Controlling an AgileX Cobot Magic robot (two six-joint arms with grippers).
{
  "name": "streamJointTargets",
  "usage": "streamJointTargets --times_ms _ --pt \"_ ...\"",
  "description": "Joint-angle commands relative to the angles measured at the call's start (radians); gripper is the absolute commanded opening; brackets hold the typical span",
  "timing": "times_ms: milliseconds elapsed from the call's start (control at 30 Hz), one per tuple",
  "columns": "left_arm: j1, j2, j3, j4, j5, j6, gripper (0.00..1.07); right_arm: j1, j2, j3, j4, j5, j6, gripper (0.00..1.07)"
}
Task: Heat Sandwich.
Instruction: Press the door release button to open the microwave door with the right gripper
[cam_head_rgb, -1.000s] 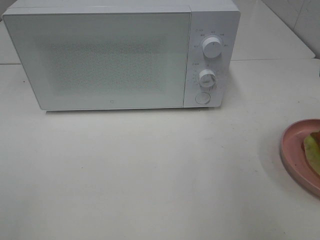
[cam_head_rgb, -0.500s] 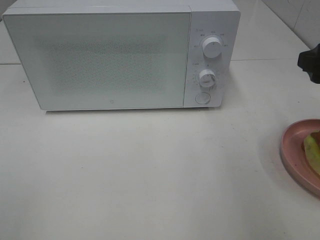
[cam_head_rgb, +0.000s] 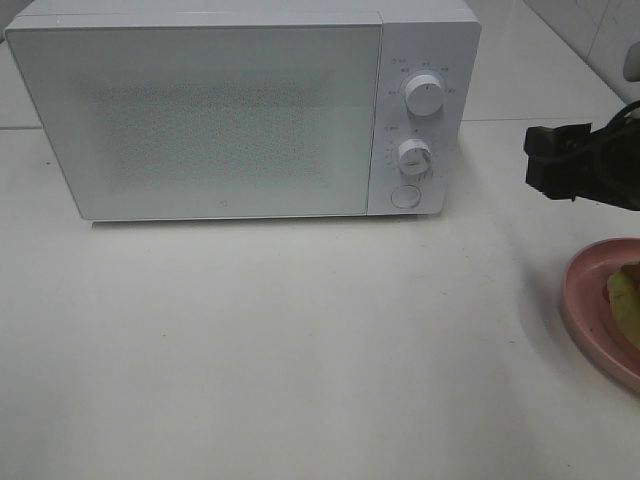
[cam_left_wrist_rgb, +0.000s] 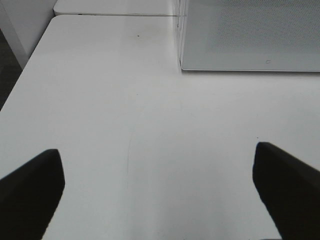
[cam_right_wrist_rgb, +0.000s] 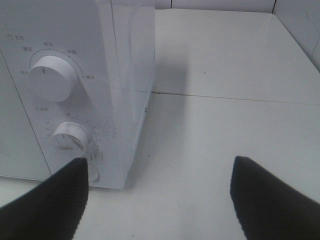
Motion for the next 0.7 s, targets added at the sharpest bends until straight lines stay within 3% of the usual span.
streamJointTargets --times_ms 33,467,700 --pt "-0.002 -0.026 0.003 -0.01 -0.005 -0.001 0.97 0.042 0.023 0.0 0.061 -0.074 -0.039 0.75" --pt "-0.002 -0.026 0.003 -0.01 -0.005 -0.001 0.97 0.34 0.257 -0.001 0.314 -0.353 -0.055 0.75" --pt "-0.002 -0.026 0.003 -0.01 -0.005 -0.001 0.97 0.463 0.343 -0.001 0.448 -0.399 -0.056 0.75"
